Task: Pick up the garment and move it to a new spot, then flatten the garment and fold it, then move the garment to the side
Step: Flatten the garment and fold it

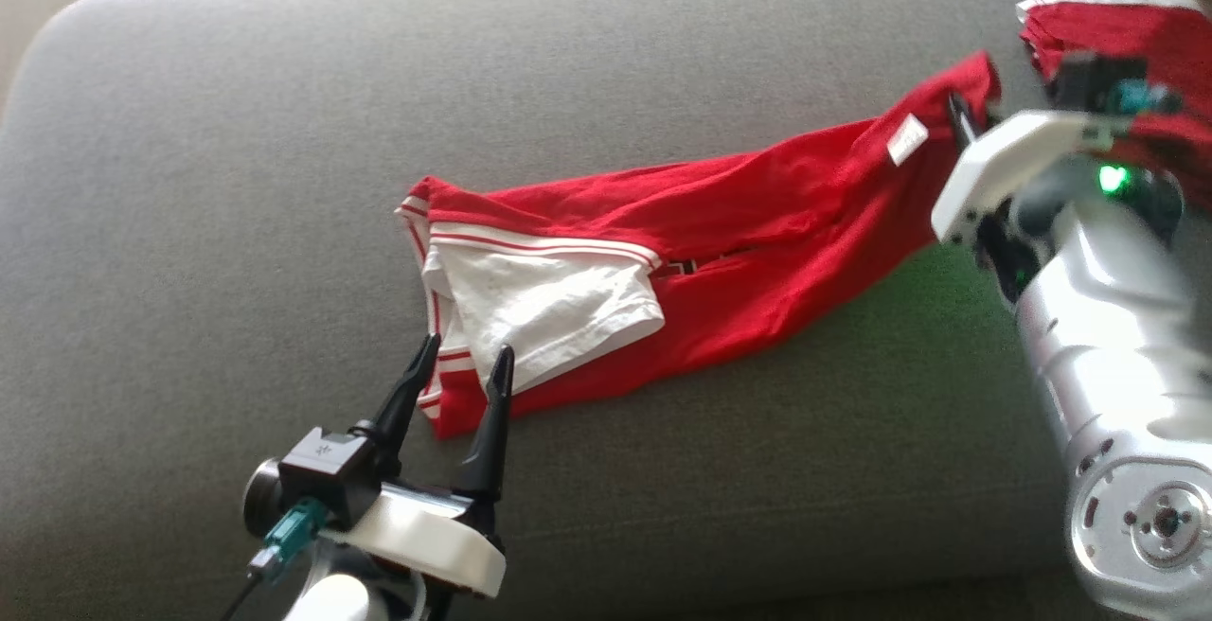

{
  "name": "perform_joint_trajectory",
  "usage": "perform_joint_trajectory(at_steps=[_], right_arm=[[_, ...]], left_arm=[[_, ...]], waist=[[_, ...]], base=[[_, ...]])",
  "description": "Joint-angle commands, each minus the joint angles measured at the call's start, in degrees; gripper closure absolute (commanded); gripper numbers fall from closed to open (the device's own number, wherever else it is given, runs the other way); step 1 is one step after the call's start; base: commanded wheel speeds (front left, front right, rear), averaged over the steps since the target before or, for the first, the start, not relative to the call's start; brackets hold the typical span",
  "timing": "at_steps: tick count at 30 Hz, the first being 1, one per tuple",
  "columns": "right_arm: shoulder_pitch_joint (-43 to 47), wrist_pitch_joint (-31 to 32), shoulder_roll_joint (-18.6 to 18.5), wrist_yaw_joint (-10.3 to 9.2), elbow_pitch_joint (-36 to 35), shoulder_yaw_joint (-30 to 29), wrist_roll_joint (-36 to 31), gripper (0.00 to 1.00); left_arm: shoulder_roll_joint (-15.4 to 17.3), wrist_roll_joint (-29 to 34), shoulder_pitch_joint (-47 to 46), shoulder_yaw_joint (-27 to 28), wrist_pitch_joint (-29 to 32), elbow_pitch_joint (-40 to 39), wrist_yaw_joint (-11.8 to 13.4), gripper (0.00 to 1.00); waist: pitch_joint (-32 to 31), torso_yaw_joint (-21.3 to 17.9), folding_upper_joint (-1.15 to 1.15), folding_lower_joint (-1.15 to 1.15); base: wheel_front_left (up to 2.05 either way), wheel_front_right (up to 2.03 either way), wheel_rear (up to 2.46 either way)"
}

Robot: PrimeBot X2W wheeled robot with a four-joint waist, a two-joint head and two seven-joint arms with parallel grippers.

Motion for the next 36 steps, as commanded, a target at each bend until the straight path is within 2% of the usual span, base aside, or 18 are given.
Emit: perform_joint_trajectory(at_steps=[1, 6, 9, 11, 16, 21, 26, 30, 36], right_arm=[[-2.8, 0.5, 0.3, -0.03, -1.5, 3.9, 3.8, 1.0], [-2.5, 3.7, 0.3, -0.03, -1.9, 30.9, 31.6, 1.0], [4.4, 8.8, 0.3, -0.03, -15.2, 48.0, 48.9, 1.0], [8.6, 10.8, 0.3, -0.03, -22.8, 54.2, 54.6, 1.0], [14.8, 14.1, 0.3, -0.03, -32.9, 59.8, 59.2, 1.0], [17.9, 15.1, 0.3, -0.03, -37.8, 61.0, 59.2, 1.0], [18.9, 15.0, 0.3, -0.03, -41.6, 64.0, 62.6, 1.0], [18.9, 14.7, 0.3, -0.03, -42.8, 67.3, 65.2, 1.0], [17.7, 12.9, 0.3, -0.03, -39.9, 71.6, 69.4, 1.0]], left_arm=[[-0.1, 0.3, -0.5, 1.8, -0.7, -1.3, -0.4, 0.0], [-0.7, 0.0, -0.6, 1.0, -0.7, -0.5, -0.8, 0.0], [-0.8, -0.1, -0.3, 1.1, -0.7, -0.5, -0.5, 0.0], [-0.9, 0.0, 0.1, 1.5, -0.7, -0.8, -0.2, 0.0], [-1.2, 0.0, 0.7, 1.9, -0.7, -1.3, -0.1, 0.0], [-1.7, 0.2, 0.8, 2.1, -0.7, -1.3, -0.5, 0.0], [-2.2, 0.5, 0.6, 2.1, -0.7, -0.9, -1.0, 0.0], [-2.4, 0.7, 0.3, 2.2, -0.7, -0.5, -1.4, 0.0], [-2.8, 0.9, -0.1, 2.1, -0.7, 0.0, -2.0, 0.0]], waist=[[-0.4, 0.8, 0.0, 0.0], [-1.5, 2.8, 0.0, 0.0], [-1.6, 3.2, 0.0, 0.0], [-1.5, 3.6, 0.0, 0.0], [-1.3, 5.5, 0.0, 0.0], [-1.1, 7.1, 0.0, 0.0], [-1.0, 8.4, 0.0, 0.0], [-1.0, 9.3, 0.0, 0.0], [-0.8, 10.8, 0.0, 0.0]], base=[[0.0, 0.0, 0.0], [0.0, 0.0, 0.0], [0.0, 0.0, 0.0], [0.0, 0.0, 0.0], [0.0, 0.0, 0.0], [0.0, 0.0, 0.0], [0.0, 0.0, 0.0], [0.0, 0.0, 0.0], [0.0, 0.0, 0.0]])
